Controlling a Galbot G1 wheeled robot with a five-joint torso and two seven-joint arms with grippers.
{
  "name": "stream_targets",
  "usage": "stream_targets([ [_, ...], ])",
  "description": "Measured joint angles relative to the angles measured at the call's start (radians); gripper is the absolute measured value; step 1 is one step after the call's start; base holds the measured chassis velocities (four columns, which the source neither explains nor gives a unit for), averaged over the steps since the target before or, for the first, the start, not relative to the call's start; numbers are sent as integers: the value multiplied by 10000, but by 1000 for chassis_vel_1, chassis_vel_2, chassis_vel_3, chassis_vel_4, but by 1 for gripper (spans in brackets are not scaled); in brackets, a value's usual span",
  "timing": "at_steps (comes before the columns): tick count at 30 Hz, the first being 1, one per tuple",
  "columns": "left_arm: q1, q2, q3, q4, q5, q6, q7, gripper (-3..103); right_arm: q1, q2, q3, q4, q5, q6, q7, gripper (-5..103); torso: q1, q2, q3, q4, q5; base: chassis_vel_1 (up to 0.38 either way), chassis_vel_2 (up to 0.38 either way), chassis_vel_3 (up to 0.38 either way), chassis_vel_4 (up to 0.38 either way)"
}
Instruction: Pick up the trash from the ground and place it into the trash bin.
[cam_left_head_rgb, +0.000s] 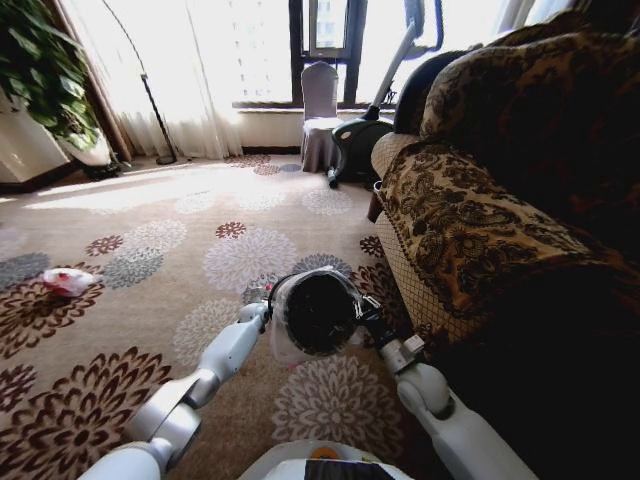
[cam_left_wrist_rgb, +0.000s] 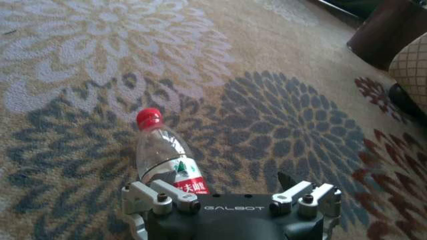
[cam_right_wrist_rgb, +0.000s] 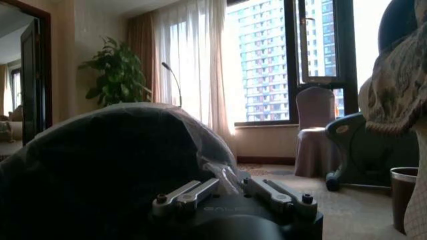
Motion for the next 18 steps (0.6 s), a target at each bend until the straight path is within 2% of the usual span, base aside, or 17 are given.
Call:
stream_targets([
  [2,-104,-347,-229,301,367,218,-454,100,-132,-25,167,38,24,0,4,0,0,1,-1,-1,6,0,0,0,0],
  [5,13,-398,-266,198,489,459,-837,103,-191,-30,250,38,38,5,0,0,-1,1,-2,1,7,0,0,0,0],
  [8,108,-394,-280,139,515,629,-1063,97,-201,-27,271,34,43,16,-3,0,-1,1,-2,2,8,0,0,0,0],
  [9,248,-406,-321,92,515,859,-1358,97,-188,-8,277,5,53,28,-2,0,1,-1,2,6,-11,0,0,0,0],
  [10,333,-394,-385,-1,511,987,-1570,96,-161,5,258,-26,66,27,-7,0,2,-1,3,2,-12,0,0,0,0],
  [11,449,-356,-476,-119,494,1129,-1784,95,-83,30,207,-63,80,27,-6,0,0,1,0,1,7,0,0,0,0],
  [15,564,-313,-556,-80,503,1121,-1853,93,15,47,145,-83,106,28,-13,0,1,0,1,3,-7,0,0,0,0],
  [18,644,-160,-612,-78,634,1012,-1661,81,29,45,139,-106,127,28,-9,0,1,0,1,3,-1,0,0,0,0],
])
